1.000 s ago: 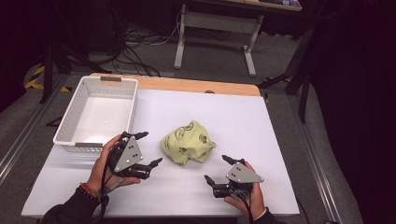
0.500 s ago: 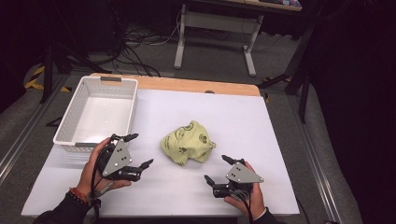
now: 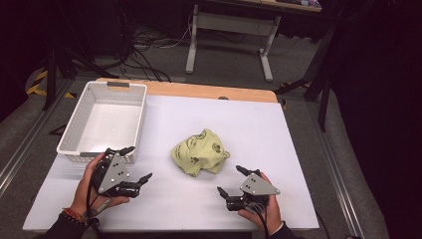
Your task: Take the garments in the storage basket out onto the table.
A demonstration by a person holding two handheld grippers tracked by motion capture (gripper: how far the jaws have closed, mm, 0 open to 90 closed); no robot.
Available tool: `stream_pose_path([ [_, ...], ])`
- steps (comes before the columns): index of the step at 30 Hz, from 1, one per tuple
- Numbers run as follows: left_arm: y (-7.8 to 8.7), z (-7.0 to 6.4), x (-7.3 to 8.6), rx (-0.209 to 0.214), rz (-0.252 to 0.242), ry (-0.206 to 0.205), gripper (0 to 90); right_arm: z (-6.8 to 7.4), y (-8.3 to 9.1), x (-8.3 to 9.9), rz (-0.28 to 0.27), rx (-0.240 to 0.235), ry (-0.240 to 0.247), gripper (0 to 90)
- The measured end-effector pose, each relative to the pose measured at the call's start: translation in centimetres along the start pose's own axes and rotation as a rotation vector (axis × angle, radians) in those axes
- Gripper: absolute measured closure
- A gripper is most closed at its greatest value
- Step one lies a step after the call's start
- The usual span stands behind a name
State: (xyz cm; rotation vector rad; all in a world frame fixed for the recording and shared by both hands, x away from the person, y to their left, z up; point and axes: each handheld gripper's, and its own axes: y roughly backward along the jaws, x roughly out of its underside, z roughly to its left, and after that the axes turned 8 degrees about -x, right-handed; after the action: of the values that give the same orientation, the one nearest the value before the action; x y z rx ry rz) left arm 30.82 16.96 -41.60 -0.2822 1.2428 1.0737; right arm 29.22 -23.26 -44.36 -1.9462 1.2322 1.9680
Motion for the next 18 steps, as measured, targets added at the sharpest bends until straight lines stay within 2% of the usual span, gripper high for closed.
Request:
stream_pose_path([
  [3, 0.2, 0.2, 0.4, -0.006, 0.001, 0.010, 10.1, 0.0, 0.0, 0.0, 0.002, 0.002, 0.003, 12.5],
  [4, 0.4, 0.3, 1.0, -0.014, 0.006, 0.025, 9.2, 0.0, 0.0, 0.0, -0.003, 0.003, -0.004, 12.5],
  [8, 0.7, 0.3, 1.8, -0.034, 0.020, 0.030, 6.8, -0.2, 0.0, -0.1, -0.003, 0.007, -0.003, 12.5],
  [12, 1.1, 0.2, 2.9, -0.049, 0.011, 0.070, 5.4, -0.2, -0.1, -0.1, -0.001, 0.005, 0.001, 12.6],
  [15, 1.2, 0.1, 3.3, -0.041, 0.010, 0.071, 4.8, -0.3, -0.2, 0.0, 0.002, 0.002, 0.004, 12.5],
  [18, 1.4, 0.2, 3.2, -0.040, 0.006, 0.056, 3.8, -0.3, -0.2, 0.0, 0.002, 0.000, 0.004, 12.5],
])
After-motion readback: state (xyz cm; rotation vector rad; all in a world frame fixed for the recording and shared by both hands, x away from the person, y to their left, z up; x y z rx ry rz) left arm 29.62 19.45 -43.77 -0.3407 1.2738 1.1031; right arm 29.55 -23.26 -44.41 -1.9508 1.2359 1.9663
